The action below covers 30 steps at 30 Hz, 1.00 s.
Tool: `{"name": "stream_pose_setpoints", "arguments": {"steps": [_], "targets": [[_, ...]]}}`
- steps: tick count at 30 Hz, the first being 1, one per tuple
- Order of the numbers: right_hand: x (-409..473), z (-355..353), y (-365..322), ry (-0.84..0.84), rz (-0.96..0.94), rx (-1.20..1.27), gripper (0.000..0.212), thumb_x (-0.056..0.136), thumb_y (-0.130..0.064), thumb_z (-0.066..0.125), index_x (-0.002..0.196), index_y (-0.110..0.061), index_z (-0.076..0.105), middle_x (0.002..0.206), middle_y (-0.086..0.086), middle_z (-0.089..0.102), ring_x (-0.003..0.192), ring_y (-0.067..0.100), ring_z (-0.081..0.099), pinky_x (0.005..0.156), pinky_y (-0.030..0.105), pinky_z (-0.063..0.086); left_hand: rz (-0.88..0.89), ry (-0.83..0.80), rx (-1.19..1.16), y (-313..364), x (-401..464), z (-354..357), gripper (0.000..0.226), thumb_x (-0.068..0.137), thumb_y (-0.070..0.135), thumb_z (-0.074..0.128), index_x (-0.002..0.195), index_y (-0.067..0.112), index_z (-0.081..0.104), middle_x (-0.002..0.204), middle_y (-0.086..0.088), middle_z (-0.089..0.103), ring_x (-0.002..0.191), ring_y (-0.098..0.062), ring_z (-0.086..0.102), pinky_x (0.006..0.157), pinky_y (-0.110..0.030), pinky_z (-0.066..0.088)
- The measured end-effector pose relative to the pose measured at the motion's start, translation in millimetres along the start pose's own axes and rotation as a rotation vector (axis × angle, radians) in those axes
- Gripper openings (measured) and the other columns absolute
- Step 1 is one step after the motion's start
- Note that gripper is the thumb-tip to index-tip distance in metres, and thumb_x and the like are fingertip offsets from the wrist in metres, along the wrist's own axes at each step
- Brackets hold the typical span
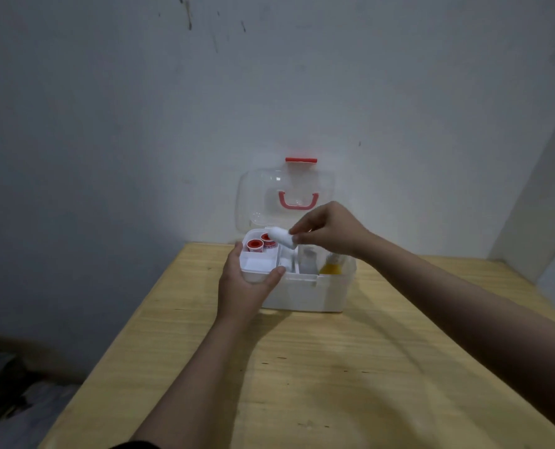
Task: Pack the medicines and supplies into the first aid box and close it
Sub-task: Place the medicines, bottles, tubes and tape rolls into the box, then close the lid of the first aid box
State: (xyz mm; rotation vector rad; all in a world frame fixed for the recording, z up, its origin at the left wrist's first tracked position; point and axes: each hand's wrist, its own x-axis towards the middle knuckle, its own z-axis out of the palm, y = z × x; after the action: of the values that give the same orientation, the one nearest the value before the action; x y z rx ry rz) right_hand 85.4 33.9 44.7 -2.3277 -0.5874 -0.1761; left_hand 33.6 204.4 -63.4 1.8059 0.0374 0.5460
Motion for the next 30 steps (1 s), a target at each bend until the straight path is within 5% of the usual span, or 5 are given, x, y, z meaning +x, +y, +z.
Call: {"name": "stream_pose_setpoints", "arguments": {"steps": [4, 10, 19, 24, 30], "targets": [[23, 21, -13, -0.168, -0.008, -0.148, 0.020, 0.074, -0.013, 0.075, 0.094, -0.013, 0.076, 0.095, 0.002, 0.075, 0.076, 0.009, 0.065, 0.074, 0.022, 0.053, -0.016, -0.003, 0.020, -3, 1, 0, 0.090, 0.065, 0.048, 0.079, 0.141, 0.024, 0.036, 0.133, 0.007, 0.048, 0.116, -0.012, 0.048, 0.090, -0.029, 0.049], [33, 41, -12, -0.248, -0.012, -0.168, 0.019, 0.079, -0.009, 0.070, 0.098, -0.012, 0.075, 0.101, 0.005, 0.074, 0.082, 0.014, 0.066, 0.078, 0.024, 0.053, -0.010, 0.008, -0.020, -6, 1, -1, 0.088, 0.063, 0.046, 0.081, 0.139, 0.025, 0.040, 0.127, 0.010, 0.055, 0.113, -0.009, 0.054, 0.088, -0.020, 0.046], [44, -11, 18, 0.468, -0.038, -0.343, 0.036, 0.081, -0.028, 0.063, 0.116, -0.018, 0.063, 0.121, 0.008, 0.060, 0.113, 0.026, 0.051, 0.092, 0.035, 0.043, -0.011, 0.005, -0.017, -11, 2, 1, 0.095, 0.061, 0.048, 0.081, 0.142, 0.024, 0.036, 0.133, 0.008, 0.053, 0.117, -0.009, 0.053, 0.095, -0.032, 0.050], [60, -34, 31, 0.446, 0.049, -0.537, 0.055, 0.084, -0.035, 0.059, 0.135, -0.018, 0.045, 0.141, 0.009, 0.048, 0.129, 0.031, 0.041, 0.104, 0.051, 0.035, -0.017, 0.008, -0.014, -11, 4, 2, 0.095, 0.061, 0.047, 0.082, 0.142, 0.025, 0.036, 0.133, 0.009, 0.052, 0.117, -0.008, 0.053, 0.096, -0.030, 0.049], [53, -33, 31, 0.547, -0.049, -0.523, 0.048, 0.085, -0.038, 0.058, 0.127, -0.015, 0.055, 0.121, 0.011, 0.057, 0.113, 0.031, 0.050, 0.093, 0.045, 0.042, -0.013, 0.001, -0.004, -10, 4, 1, 0.095, 0.062, 0.045, 0.082, 0.142, 0.025, 0.036, 0.135, 0.010, 0.051, 0.119, -0.009, 0.051, 0.095, -0.026, 0.046]]}}
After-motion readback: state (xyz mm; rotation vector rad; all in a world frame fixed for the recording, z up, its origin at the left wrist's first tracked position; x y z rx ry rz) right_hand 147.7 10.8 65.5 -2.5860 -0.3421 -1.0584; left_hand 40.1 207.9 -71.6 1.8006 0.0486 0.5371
